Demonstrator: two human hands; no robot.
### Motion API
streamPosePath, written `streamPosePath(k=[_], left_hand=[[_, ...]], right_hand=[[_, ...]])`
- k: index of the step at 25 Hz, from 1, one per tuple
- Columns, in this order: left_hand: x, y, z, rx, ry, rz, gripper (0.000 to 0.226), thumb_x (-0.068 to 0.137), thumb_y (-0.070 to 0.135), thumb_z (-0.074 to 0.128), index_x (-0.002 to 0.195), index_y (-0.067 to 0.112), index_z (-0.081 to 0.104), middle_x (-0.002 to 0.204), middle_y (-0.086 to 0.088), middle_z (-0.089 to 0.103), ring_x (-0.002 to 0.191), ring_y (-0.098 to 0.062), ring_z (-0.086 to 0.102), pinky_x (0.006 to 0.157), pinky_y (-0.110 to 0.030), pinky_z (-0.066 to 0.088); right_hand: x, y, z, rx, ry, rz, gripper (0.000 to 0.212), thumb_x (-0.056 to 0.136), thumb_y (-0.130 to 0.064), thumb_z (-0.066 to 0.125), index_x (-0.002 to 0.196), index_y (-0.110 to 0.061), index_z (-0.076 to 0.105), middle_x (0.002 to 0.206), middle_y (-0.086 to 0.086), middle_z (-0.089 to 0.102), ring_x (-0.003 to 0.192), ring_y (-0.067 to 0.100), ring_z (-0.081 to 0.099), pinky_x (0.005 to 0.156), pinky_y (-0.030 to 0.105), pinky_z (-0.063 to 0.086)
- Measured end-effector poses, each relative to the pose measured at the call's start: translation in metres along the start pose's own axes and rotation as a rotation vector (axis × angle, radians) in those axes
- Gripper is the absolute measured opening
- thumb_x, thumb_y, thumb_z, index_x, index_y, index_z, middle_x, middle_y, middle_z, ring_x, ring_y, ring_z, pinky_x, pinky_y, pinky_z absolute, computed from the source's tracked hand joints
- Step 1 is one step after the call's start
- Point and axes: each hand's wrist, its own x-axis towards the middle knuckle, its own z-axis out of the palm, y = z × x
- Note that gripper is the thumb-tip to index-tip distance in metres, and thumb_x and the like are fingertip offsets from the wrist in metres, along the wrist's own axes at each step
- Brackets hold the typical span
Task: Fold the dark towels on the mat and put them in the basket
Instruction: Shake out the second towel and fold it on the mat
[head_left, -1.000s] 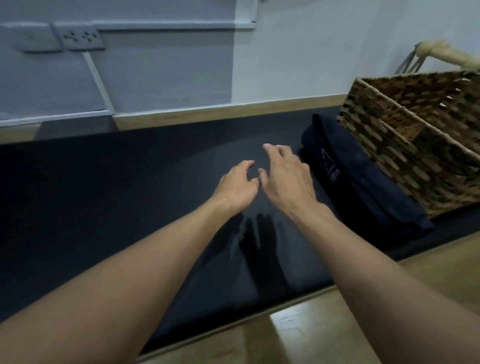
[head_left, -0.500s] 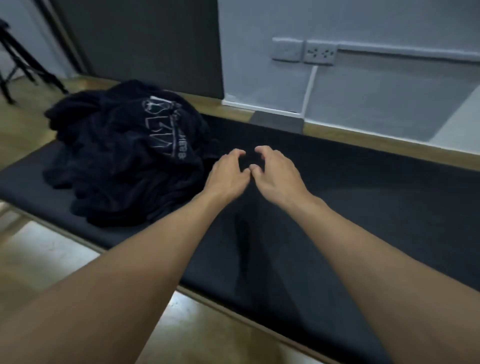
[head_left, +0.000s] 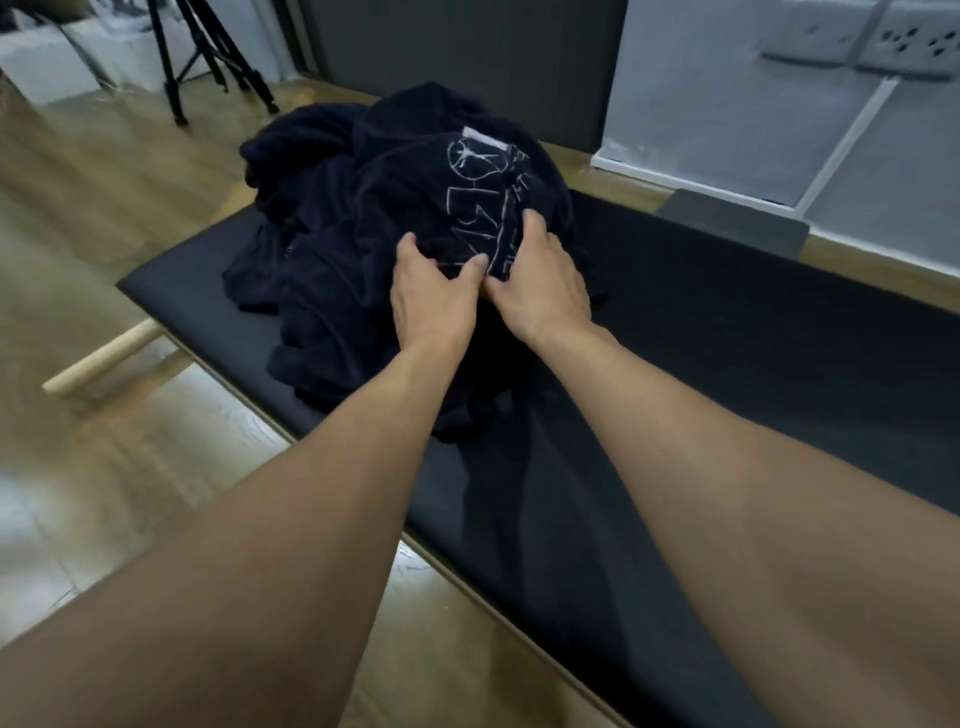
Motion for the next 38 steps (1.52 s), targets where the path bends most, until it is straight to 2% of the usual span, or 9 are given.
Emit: streamPosePath(k=[3, 7, 15, 19, 22, 24, 27, 33, 38], left_hand=[[0.003, 0.006, 0.012, -0.189, -0.022, -0.192, 0.082, 0.076, 0.061, 0.066, 0.141, 0.015, 0.048, 0.116, -0.001, 0.068, 0.107, -0.02, 0.065, 0.092, -0.042, 0.055], [-0.007, 0.018, 0.022, -0.312, -0.084, -0.224, 0.047, 0.085, 0.061, 0.061, 0.091, 0.016, 0.07, 0.082, 0.003, 0.068, 0.076, -0.013, 0.063, 0.073, -0.031, 0.052], [-0.053, 0.096, 0.035, -0.592, -0.156, -0.333, 0.062, 0.077, 0.06, 0.067, 0.116, 0.014, 0.058, 0.11, -0.005, 0.066, 0.095, -0.025, 0.066, 0.083, -0.041, 0.055], [-0.093, 0.148, 0.048, -0.379, -0.238, -0.081, 0.035, 0.081, 0.037, 0.066, 0.101, 0.01, 0.059, 0.107, -0.008, 0.066, 0.098, -0.027, 0.064, 0.092, -0.046, 0.053], [-0.144, 0.191, 0.068, -0.282, -0.374, 0.179, 0.024, 0.081, 0.035, 0.066, 0.086, 0.012, 0.06, 0.093, -0.004, 0.066, 0.093, -0.024, 0.064, 0.089, -0.045, 0.052], [-0.178, 0.213, 0.083, -0.266, -0.505, 0.324, 0.026, 0.08, 0.037, 0.067, 0.085, 0.011, 0.064, 0.088, -0.005, 0.069, 0.088, -0.025, 0.067, 0.085, -0.047, 0.054], [-0.227, 0.243, 0.108, -0.32, -0.664, 0.425, 0.02, 0.085, 0.031, 0.067, 0.087, 0.012, 0.069, 0.085, -0.006, 0.073, 0.086, -0.024, 0.07, 0.083, -0.046, 0.057], [-0.246, 0.258, 0.14, -0.537, -0.643, 0.232, 0.024, 0.088, 0.034, 0.062, 0.07, 0.019, 0.061, 0.086, -0.015, 0.073, 0.085, -0.033, 0.071, 0.081, -0.054, 0.058], [-0.275, 0.259, 0.139, -0.455, -0.685, 0.364, 0.007, 0.092, 0.031, 0.064, 0.092, 0.025, 0.066, 0.096, 0.005, 0.071, 0.091, -0.012, 0.068, 0.087, -0.037, 0.056]], right_hand=[[0.002, -0.003, 0.006, -0.009, 0.107, -0.06, 0.011, 0.1, -0.028, 0.046, 0.093, -0.019, 0.048, 0.088, 0.003, 0.06, 0.084, 0.027, 0.06, 0.064, 0.038, 0.039], [-0.015, 0.013, -0.008, 0.114, 0.151, -0.085, 0.036, 0.1, -0.035, 0.048, 0.068, -0.024, 0.036, 0.074, 0.0, 0.057, 0.07, 0.024, 0.057, 0.06, 0.039, 0.041], [-0.071, 0.068, -0.142, 0.307, -0.081, -0.113, 0.016, 0.097, -0.028, 0.059, 0.095, -0.014, 0.067, 0.09, 0.002, 0.074, 0.085, 0.017, 0.069, 0.082, 0.037, 0.054], [-0.097, 0.09, -0.236, 0.041, -0.191, 0.036, 0.015, 0.096, -0.028, 0.062, 0.083, -0.021, 0.065, 0.077, -0.005, 0.066, 0.074, 0.014, 0.06, 0.067, 0.025, 0.046], [-0.125, 0.101, -0.283, 0.088, -0.243, 0.2, 0.023, 0.089, -0.025, 0.07, 0.112, -0.023, 0.062, 0.096, -0.004, 0.063, 0.088, 0.015, 0.061, 0.071, 0.026, 0.05], [-0.141, 0.103, -0.305, 0.256, -0.162, 0.21, 0.048, 0.083, -0.027, 0.076, 0.126, -0.031, 0.054, 0.106, -0.004, 0.065, 0.099, 0.015, 0.065, 0.083, 0.034, 0.053], [-0.169, 0.115, -0.334, 0.145, -0.1, 0.222, 0.034, 0.08, -0.03, 0.078, 0.108, -0.031, 0.06, 0.098, -0.001, 0.07, 0.091, 0.021, 0.068, 0.081, 0.041, 0.056], [-0.207, 0.16, -0.358, 0.077, -0.097, 0.443, 0.021, 0.085, -0.021, 0.074, 0.104, -0.02, 0.065, 0.097, 0.006, 0.073, 0.086, 0.025, 0.071, 0.079, 0.04, 0.06], [-0.208, 0.167, -0.373, 0.725, 0.439, 0.362, 0.008, 0.095, -0.012, 0.061, 0.091, -0.01, 0.068, 0.076, 0.007, 0.071, 0.063, 0.017, 0.069, 0.064, 0.03, 0.057]])
